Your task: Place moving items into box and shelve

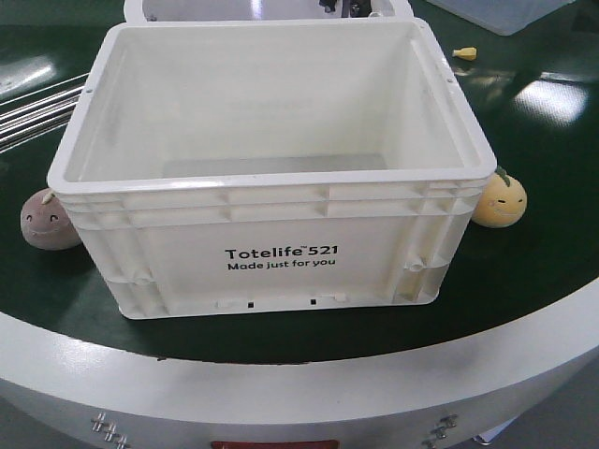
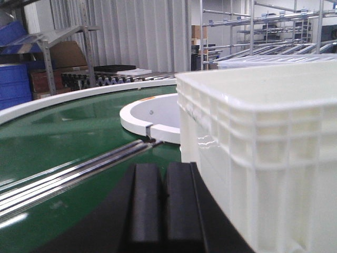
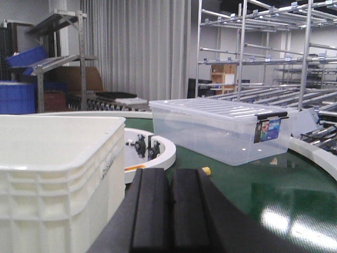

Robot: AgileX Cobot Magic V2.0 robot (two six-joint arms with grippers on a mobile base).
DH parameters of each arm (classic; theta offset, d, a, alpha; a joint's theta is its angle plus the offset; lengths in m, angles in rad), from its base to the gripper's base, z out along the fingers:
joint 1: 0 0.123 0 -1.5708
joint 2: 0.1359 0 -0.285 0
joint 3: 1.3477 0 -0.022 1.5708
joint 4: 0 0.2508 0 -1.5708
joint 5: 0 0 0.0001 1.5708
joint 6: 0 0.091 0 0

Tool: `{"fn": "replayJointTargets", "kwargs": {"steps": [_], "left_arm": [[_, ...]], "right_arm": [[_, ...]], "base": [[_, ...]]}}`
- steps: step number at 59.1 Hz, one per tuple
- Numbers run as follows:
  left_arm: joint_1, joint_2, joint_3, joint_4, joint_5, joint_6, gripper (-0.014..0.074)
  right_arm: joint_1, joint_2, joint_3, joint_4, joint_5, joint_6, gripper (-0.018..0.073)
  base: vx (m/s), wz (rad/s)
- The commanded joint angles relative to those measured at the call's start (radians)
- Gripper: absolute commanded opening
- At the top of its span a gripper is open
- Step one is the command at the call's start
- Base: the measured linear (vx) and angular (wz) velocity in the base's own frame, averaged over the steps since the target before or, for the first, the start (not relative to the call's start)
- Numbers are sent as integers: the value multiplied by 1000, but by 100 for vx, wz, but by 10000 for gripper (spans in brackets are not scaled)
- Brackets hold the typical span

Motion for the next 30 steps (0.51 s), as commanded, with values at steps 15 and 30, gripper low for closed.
{"fn": "replayJointTargets", "kwargs": {"steps": [15, 30], "left_arm": [[0, 358, -328, 1, -26, 8, -22], [-3, 377, -341, 1, -53, 8, -22]], "right_arm": [[-2, 367, -325, -9, 106, -10, -13], [-2, 421, -342, -1, -11, -5, -13]], "base": [[0, 0], [0, 0]]}}
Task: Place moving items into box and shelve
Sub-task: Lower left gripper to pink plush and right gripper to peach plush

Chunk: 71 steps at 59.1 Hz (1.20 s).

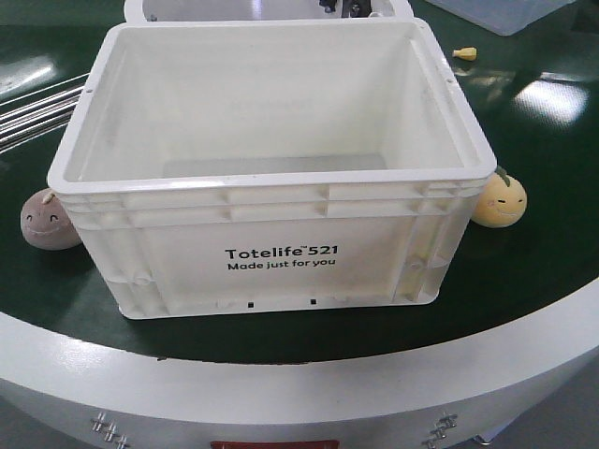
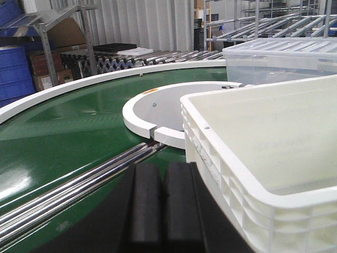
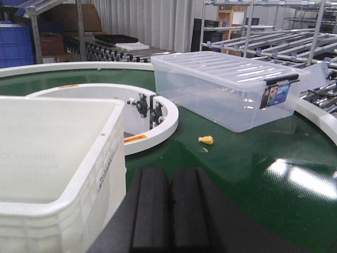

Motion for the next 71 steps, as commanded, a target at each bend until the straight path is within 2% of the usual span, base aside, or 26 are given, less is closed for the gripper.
{"fn": "replayJointTargets", "kwargs": {"steps": [1, 23, 28, 33, 47, 52, 58, 71], "left_arm": [[-3, 14, -36, 1, -87, -3, -22], [-3, 15, -23, 3, -92, 4, 0], [-3, 15, -23, 3, -92, 30, 45], [-3, 15, -23, 1, -92, 30, 114], [-3, 19, -23, 1, -88, 30, 388], [-3, 28, -23, 1, -88, 30, 467], [-3, 33, -23, 1, -88, 30, 513], [-3, 74, -24, 1, -92, 15, 507]], "right_arm": [[-2, 13, -38, -1, -117, -1, -13], [-2, 15, -38, -9, -118, 5, 8], [-2, 15, -38, -9, -118, 0, 63], [-2, 15, -38, -9, -116, 0, 160], [-2, 15, -38, -9, -67, 0, 566], [-2, 22, -38, -9, -61, 0, 657], [-2, 26, -38, -9, -61, 0, 689], [-2, 74, -57, -9, -23, 38, 671]], "base": [[0, 0], [0, 0], [0, 0], [0, 0], [0, 0], [0, 0], [0, 0], [0, 0]]}}
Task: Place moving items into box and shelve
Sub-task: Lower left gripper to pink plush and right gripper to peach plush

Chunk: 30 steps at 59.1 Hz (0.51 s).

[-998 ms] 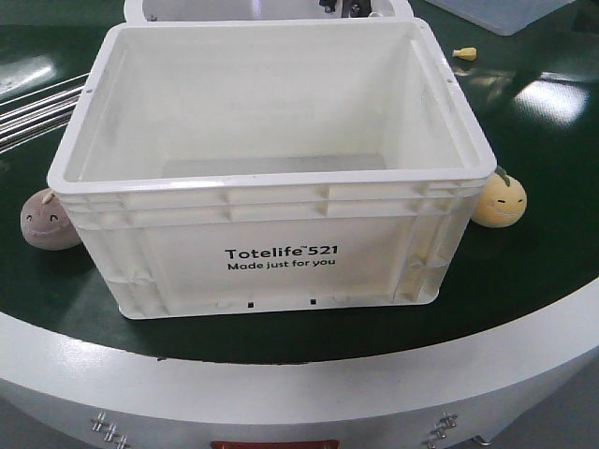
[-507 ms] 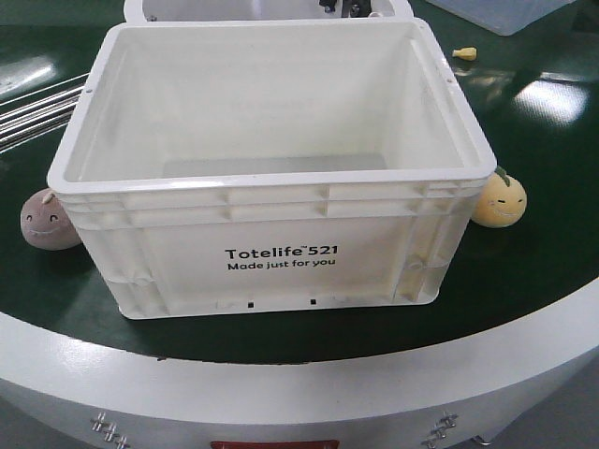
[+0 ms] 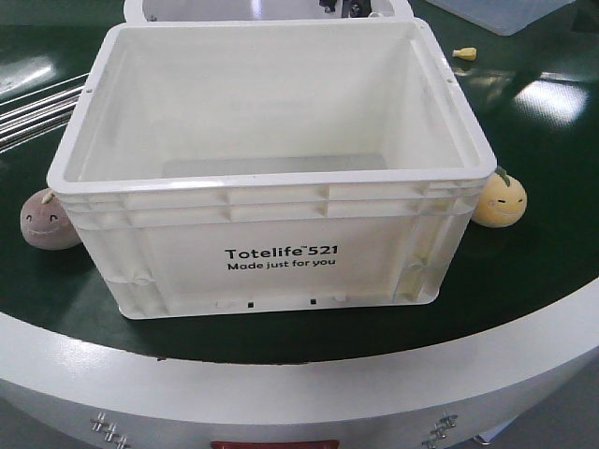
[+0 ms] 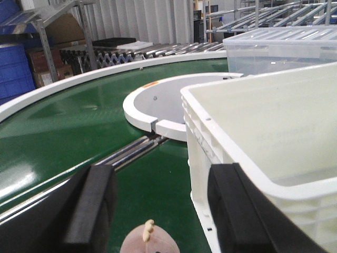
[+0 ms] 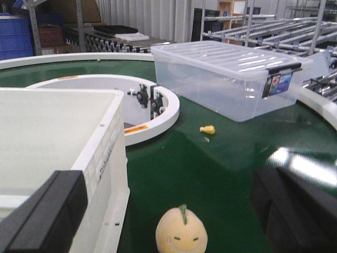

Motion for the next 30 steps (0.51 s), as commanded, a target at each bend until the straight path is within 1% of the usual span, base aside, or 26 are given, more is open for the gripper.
{"fn": "replayJointTargets", "kwargs": {"steps": [1, 9, 18, 25, 30], "left_arm": [[-3, 42, -29, 1, -83, -15, 507], [-3, 135, -61, -1, -81, -17, 507], [-3, 297, -175, 0, -69, -121, 507], [1, 445, -277, 2, -29, -117, 507], [28, 540, -341, 0, -10, -119, 507]], "right_arm": [[-2, 44, -56, -9, -42, 26, 669], [-2, 154, -144, -9, 6, 28, 660], [-2, 307, -275, -9, 49, 57, 650], [-2, 434, -392, -9, 99, 87, 646], [-2, 517, -455, -9, 140, 88, 643]], "base": [[0, 0], [0, 0], [0, 0], [0, 0], [0, 0]]}}
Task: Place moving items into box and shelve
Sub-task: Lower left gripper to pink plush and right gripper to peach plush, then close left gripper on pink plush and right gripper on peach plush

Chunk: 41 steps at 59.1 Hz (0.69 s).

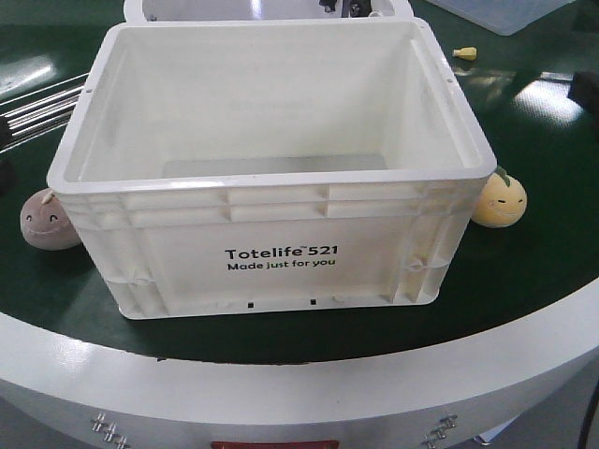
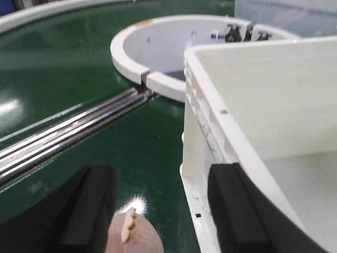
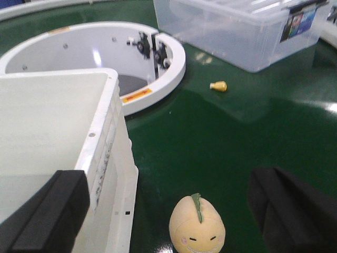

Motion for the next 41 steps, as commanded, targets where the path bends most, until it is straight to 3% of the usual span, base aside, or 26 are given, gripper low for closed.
{"fn": "replayJointTargets", "kwargs": {"steps": [1, 11, 22, 41], "left_arm": [[27, 78, -90, 0, -43, -12, 507], [104, 182, -158, 0, -41, -34, 507], [167, 222, -166, 4, -40, -33, 507], [176, 370, -166, 1, -53, -34, 507]], "right_arm": [[-2, 83, -96, -9, -22, 7, 642], [-7, 201, -161, -9, -18, 8, 634], [-103, 268, -160, -3, -26, 42, 627], [-130, 416, -160, 3, -27, 25, 609]], "base": [[0, 0], [0, 0], [0, 0], [0, 0]]}}
